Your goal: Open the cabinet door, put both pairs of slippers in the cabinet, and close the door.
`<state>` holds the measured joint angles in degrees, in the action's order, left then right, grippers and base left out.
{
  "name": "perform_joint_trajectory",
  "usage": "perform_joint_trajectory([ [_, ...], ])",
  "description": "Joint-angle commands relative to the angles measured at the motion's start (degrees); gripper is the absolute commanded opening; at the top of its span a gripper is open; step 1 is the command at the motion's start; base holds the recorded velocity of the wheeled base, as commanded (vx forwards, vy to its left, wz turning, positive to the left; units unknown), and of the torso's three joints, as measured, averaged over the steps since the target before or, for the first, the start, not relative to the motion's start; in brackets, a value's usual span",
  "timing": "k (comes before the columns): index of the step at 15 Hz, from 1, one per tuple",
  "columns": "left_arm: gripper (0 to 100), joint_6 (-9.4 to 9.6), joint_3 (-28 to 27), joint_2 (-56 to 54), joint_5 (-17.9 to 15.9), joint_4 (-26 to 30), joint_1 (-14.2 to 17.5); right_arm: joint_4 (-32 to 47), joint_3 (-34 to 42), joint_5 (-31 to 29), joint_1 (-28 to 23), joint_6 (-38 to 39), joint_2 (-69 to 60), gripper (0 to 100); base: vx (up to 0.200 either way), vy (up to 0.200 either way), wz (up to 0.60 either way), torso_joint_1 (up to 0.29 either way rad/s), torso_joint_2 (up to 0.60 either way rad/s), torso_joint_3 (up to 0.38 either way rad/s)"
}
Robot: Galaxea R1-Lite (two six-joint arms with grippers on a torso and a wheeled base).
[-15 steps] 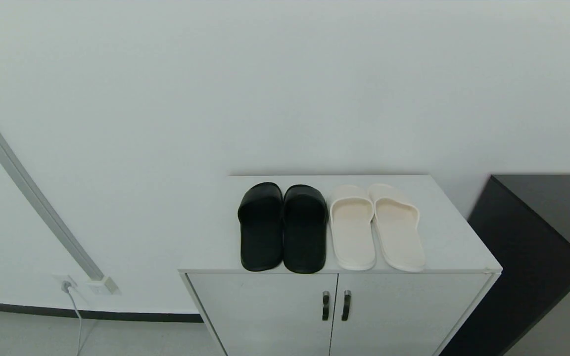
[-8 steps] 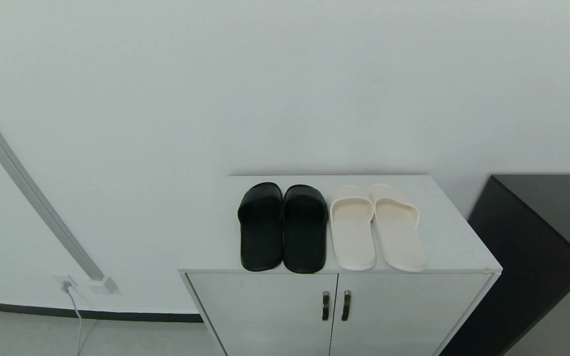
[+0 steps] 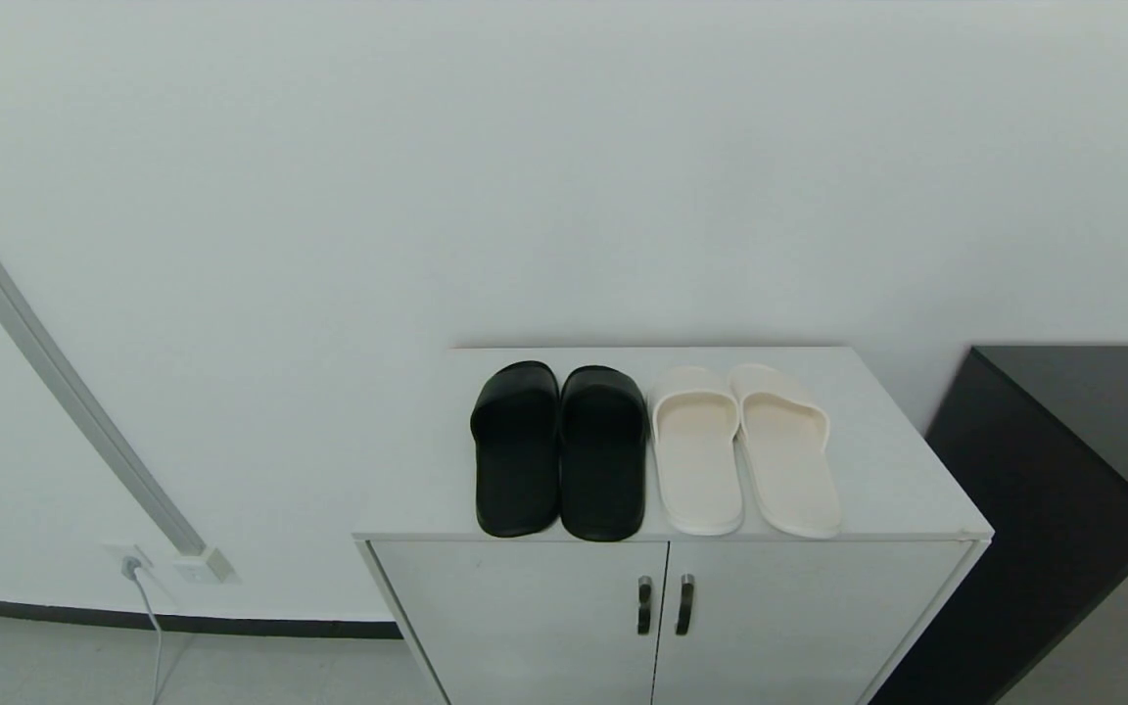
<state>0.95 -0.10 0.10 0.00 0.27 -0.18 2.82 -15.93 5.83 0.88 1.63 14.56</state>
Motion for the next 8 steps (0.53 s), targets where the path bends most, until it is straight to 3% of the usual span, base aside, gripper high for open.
perform_joint_trajectory([
  [1, 0, -0.07, 0.0, 0.0, 0.0, 0.0, 0.0, -3.3, -3.3, 5.2, 1.1, 0.0, 16.7, 100, 0.000, 0.000, 0.00, 0.000, 0.00, 0.000],
  [5, 0, -0.07, 0.0, 0.0, 0.0, 0.0, 0.0, -12.9, -5.8, 4.3, 10.4, 4.0, 31.2, 100, 0.000, 0.000, 0.00, 0.000, 0.00, 0.000],
  [8, 0, 0.10, 0.0, 0.0, -0.2, 0.0, 0.0, -14.4, -10.3, -8.6, 26.1, 9.4, 40.1, 100, 0.000, 0.000, 0.00, 0.000, 0.00, 0.000],
])
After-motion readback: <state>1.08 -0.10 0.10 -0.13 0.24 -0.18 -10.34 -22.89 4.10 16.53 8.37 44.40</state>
